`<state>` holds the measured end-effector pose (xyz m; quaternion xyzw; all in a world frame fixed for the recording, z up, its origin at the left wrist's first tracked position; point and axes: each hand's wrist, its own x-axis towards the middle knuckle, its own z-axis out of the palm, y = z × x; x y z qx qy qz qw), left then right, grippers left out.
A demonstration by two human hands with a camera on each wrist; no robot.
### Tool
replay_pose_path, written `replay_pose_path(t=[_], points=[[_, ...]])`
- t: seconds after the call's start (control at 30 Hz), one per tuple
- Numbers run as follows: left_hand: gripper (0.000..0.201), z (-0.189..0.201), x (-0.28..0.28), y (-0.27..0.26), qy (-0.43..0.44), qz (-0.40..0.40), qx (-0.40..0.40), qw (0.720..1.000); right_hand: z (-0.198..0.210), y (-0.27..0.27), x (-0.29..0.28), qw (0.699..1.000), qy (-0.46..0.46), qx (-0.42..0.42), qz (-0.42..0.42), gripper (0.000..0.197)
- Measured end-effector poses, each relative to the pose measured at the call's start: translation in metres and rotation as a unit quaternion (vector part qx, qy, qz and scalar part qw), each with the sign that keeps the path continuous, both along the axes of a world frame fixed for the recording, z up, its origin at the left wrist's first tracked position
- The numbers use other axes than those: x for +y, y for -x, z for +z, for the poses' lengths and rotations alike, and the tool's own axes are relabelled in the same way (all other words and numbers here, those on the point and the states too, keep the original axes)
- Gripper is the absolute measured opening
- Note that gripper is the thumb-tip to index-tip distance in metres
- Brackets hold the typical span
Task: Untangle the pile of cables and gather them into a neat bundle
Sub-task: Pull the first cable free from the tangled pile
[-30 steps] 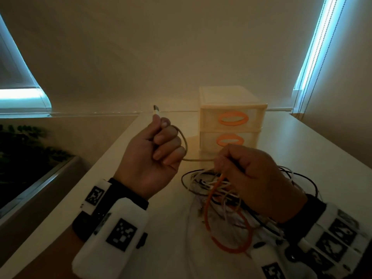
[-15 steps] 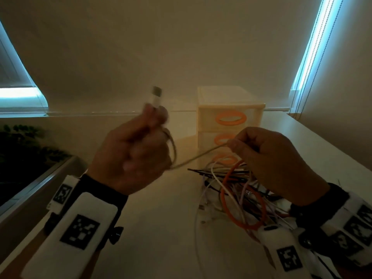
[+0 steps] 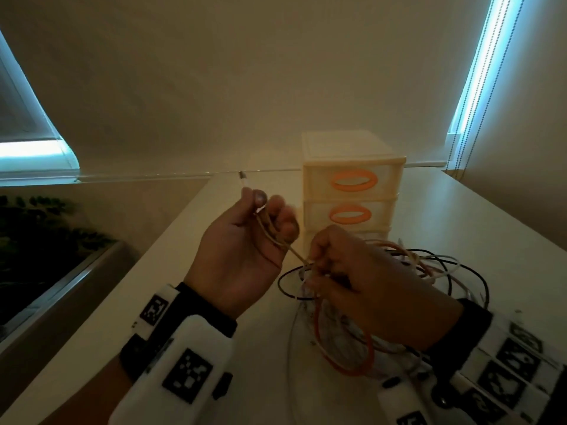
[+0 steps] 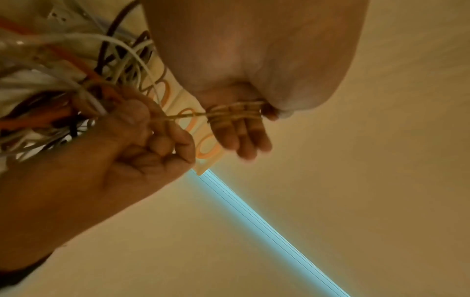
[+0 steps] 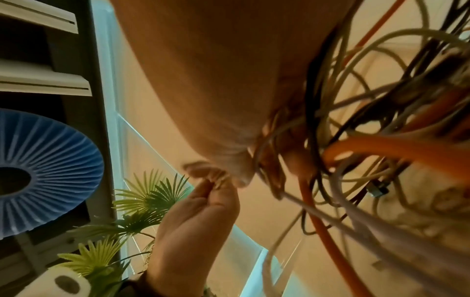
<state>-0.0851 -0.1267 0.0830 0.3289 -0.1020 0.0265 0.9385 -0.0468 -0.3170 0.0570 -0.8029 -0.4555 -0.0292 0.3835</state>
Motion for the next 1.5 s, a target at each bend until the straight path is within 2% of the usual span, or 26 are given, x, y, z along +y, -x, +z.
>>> replay_pose_path(t=[0.07, 0.13, 0.27, 0.33, 0.5, 0.57, 0.67, 0.73, 0.77, 0.8, 0.9, 1.03, 1.1, 1.13, 1.2, 1.3, 1.5], points=[[0.033, -0.004, 0.006, -0.005, 0.016, 0.017, 0.023, 0.999, 0.002, -0.008, -0.006, 0.997, -0.009, -0.033, -0.063, 0.01], [0.032, -0.007, 0.005, -0.007, 0.01, 0.021, 0.037, 0.999, 0.008, -0.014, -0.012, 0.996, 0.0, -0.067, -0.065, 0.006], [0.032, -0.006, 0.001, -0.004, 0.009, 0.005, 0.029, 1.0, 0.007, -0.01, -0.009, 0.991, 0.074, -0.11, 0.003, 0.025], [0.032, -0.002, 0.007, -0.003, 0.014, 0.015, 0.02, 1.0, 0.006, -0.013, -0.008, 0.985, 0.09, -0.145, -0.019, 0.033], [0.031, 0.004, 0.023, -0.003, 0.051, 0.052, 0.011, 0.997, 0.01, -0.03, -0.024, 0.978, 0.133, -0.115, -0.116, 0.04], [0.031, 0.003, 0.021, -0.003, 0.054, 0.058, 0.012, 0.997, 0.006, -0.026, -0.023, 0.978, 0.116, -0.137, -0.104, 0.035], [0.03, 0.002, 0.015, -0.002, 0.047, 0.058, 0.015, 0.997, 0.007, -0.017, -0.016, 0.988, 0.035, -0.137, -0.057, 0.02], [0.03, 0.004, 0.013, -0.002, 0.042, 0.063, 0.011, 0.997, 0.011, -0.015, -0.012, 0.986, -0.019, -0.162, -0.039, 0.024], [0.031, 0.005, 0.013, -0.001, 0.041, 0.067, 0.008, 0.997, 0.011, -0.012, -0.009, 0.987, -0.043, -0.151, -0.02, 0.025], [0.031, 0.005, 0.012, -0.001, 0.041, 0.071, 0.007, 0.997, 0.012, -0.008, -0.006, 0.993, -0.063, -0.102, 0.005, 0.025], [0.032, 0.003, 0.003, -0.002, 0.039, 0.066, 0.007, 0.997, 0.008, 0.011, 0.013, 0.988, -0.047, 0.12, 0.084, 0.027], [0.032, 0.003, 0.006, -0.003, 0.049, 0.053, 0.001, 0.997, 0.006, 0.008, 0.019, 0.968, -0.064, 0.238, 0.05, 0.013], [0.032, 0.005, 0.015, -0.003, 0.061, 0.055, -0.004, 0.997, 0.012, -0.002, 0.01, 0.972, -0.052, 0.228, 0.034, 0.009], [0.032, 0.006, 0.019, -0.003, 0.065, 0.055, -0.004, 0.996, 0.014, -0.007, 0.004, 0.979, -0.018, 0.202, 0.031, 0.009], [0.031, 0.006, 0.021, -0.002, 0.066, 0.055, 0.001, 0.996, 0.019, -0.012, -0.004, 0.987, 0.055, 0.148, 0.028, 0.018], [0.031, 0.004, 0.017, -0.002, 0.063, 0.046, 0.005, 0.997, 0.019, -0.018, -0.009, 0.987, 0.113, 0.111, -0.003, 0.033], [0.032, 0.003, 0.018, -0.002, 0.055, 0.034, 0.012, 0.998, 0.036, -0.027, -0.028, 0.972, 0.173, 0.122, -0.097, 0.033]])
